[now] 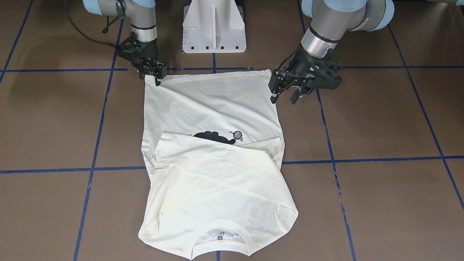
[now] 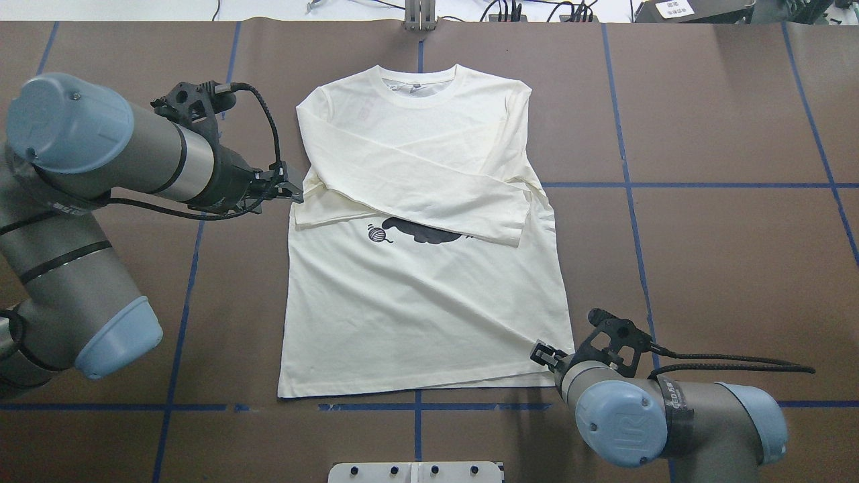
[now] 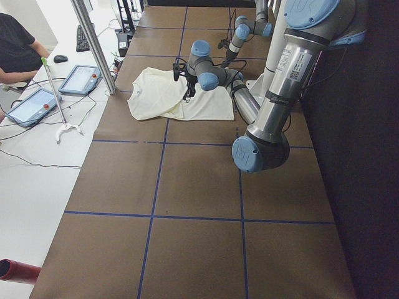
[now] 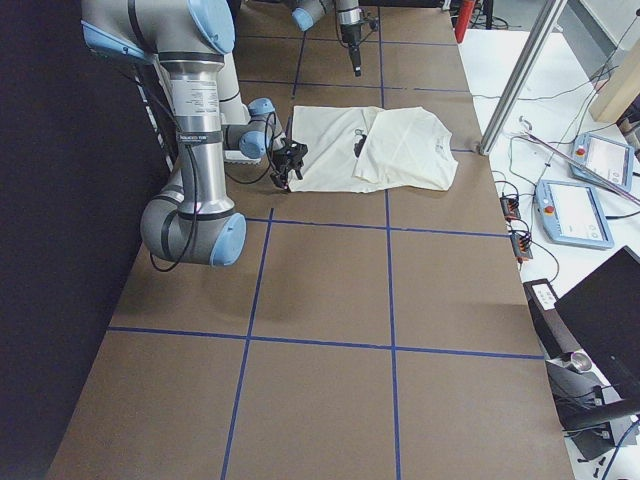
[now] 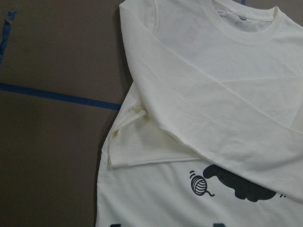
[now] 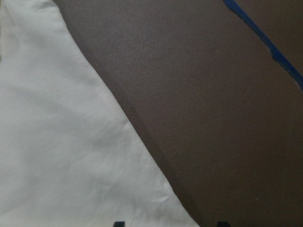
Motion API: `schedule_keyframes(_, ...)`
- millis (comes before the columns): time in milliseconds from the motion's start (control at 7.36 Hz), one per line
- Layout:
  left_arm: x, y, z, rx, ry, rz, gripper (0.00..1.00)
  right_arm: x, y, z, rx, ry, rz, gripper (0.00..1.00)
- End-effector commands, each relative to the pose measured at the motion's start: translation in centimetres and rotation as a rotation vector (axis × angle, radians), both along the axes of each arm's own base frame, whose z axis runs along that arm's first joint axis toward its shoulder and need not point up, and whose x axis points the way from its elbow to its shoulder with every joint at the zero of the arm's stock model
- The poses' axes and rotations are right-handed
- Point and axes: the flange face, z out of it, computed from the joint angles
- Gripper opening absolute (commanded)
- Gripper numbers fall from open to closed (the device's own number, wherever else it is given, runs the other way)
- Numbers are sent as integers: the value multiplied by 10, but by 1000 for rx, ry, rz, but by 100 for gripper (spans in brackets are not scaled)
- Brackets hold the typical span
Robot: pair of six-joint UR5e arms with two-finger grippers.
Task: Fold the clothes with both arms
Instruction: 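Release the sleeve with the left gripper while the right gripper moves to the hem corner, then move the left gripper to the other hem corner and grasp both hem corners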
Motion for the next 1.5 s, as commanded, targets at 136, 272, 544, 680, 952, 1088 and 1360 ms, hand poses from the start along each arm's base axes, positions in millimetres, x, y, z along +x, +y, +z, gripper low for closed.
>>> schedule_keyframes(136, -1, 1, -3, 1, 3, -1, 72, 3, 1, 1, -2, 3, -3, 0)
schedule_keyframes(272, -1, 1, -4, 3, 5, -1, 72, 5, 0, -1, -3, -3, -4, 0)
schedule_keyframes(544, -3, 2, 1, -41, 9, -24, 73, 20, -1, -22, 4, -42, -10, 0)
schedule_keyframes(680, -7, 18, 16, -128, 15, -54, 73, 33, -3, -27, -5, -56, -12, 0)
schedule_keyframes(952, 45, 117, 55, -237, -39, -64, 73, 39, -6, -33, -4, -68, -21, 0)
schedule_keyframes(1088, 77, 155, 75, -284, -77, -52, 73, 39, -8, -34, -3, -68, -20, 0)
schedule_keyframes(1360, 101, 200, 80, -352, -86, -4, 73, 42, -15, -35, 5, -68, -18, 0)
